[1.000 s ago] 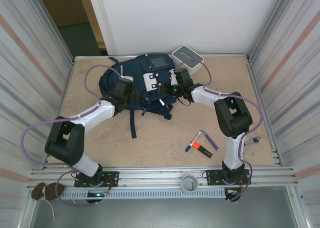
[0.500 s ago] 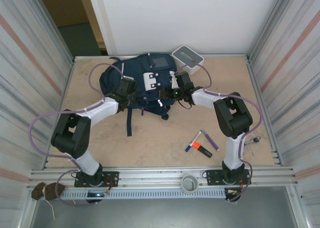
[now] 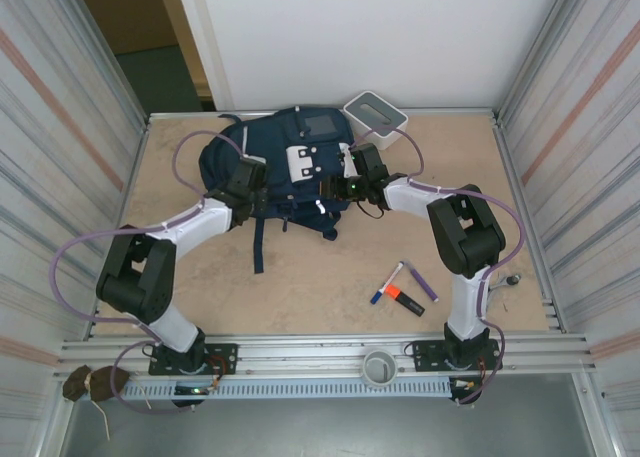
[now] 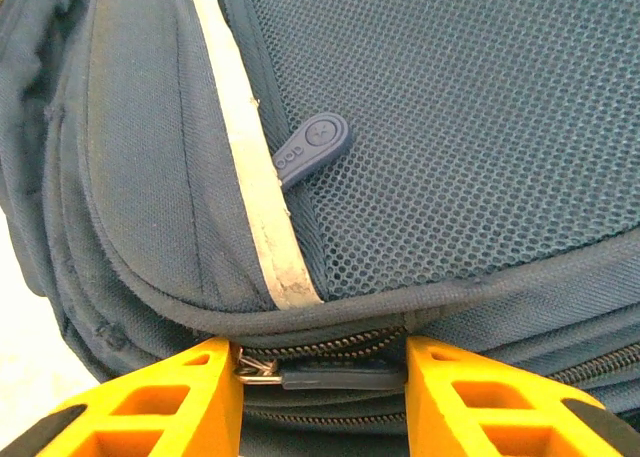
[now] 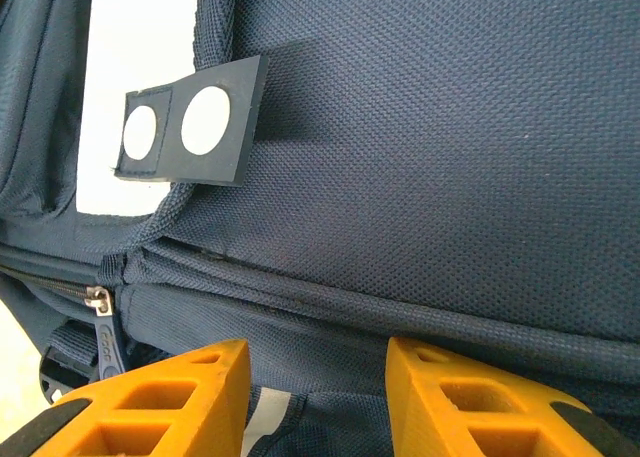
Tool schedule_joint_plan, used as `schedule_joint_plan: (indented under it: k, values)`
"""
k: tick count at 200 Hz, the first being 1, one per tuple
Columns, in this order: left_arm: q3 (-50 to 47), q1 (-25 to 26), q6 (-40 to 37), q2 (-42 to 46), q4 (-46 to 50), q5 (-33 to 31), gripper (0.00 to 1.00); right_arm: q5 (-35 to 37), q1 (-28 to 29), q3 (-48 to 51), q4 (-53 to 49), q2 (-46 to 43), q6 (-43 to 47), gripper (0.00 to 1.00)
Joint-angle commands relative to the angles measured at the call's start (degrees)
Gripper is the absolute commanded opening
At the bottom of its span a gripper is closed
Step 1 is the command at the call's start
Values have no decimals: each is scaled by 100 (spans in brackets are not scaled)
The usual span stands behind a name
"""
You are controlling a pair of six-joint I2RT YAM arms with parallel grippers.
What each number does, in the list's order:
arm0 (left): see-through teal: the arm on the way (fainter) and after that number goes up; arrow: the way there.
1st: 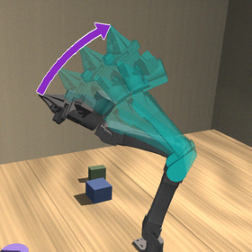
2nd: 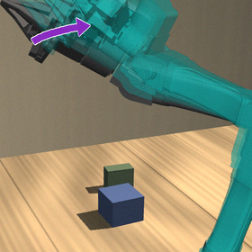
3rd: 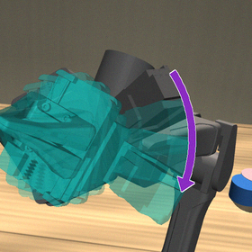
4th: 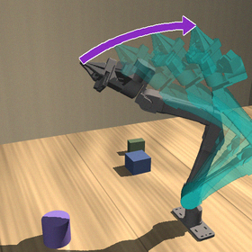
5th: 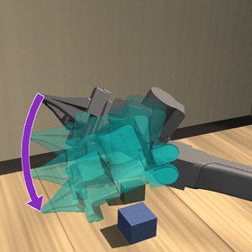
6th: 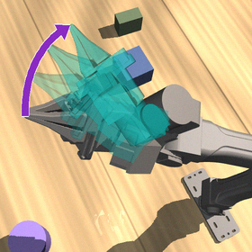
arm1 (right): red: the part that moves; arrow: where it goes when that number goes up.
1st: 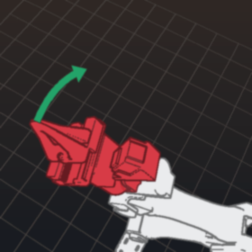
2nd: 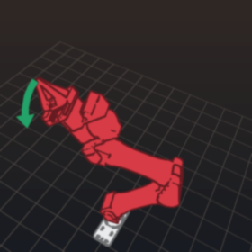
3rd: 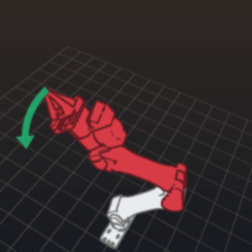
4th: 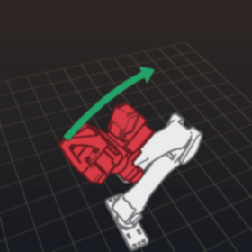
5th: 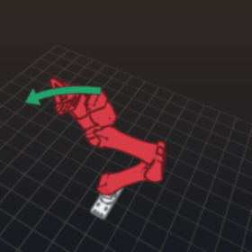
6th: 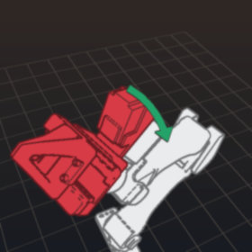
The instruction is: Pack the student bag
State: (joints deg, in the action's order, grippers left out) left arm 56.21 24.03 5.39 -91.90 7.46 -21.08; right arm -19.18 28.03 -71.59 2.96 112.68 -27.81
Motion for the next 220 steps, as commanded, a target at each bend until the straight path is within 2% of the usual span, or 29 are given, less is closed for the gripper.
schedule_joint_plan:
  k: [1, 42, 165, 187, 220]
  values:
    - [-149, -90, 209, 275, 97, 195, 39, 114, -72, 58, -309, -50, 29, 39]
    - [-263, -179, 293, 372, 47, 415, 28, 105, -78, 31, -314, -27, 36, 38]
    - [-438, -486, 349, 504, -68, 858, 9, 74, -119, -21, -392, -23, 73, 36]
    - [-485, -504, 282, 625, -98, 873, 0, 126, -155, -25, -490, -59, 129, 36]
    - [-824, -537, 177, 1091, -250, 1173, 0, 237, -269, 122, -688, -346, 275, 37]
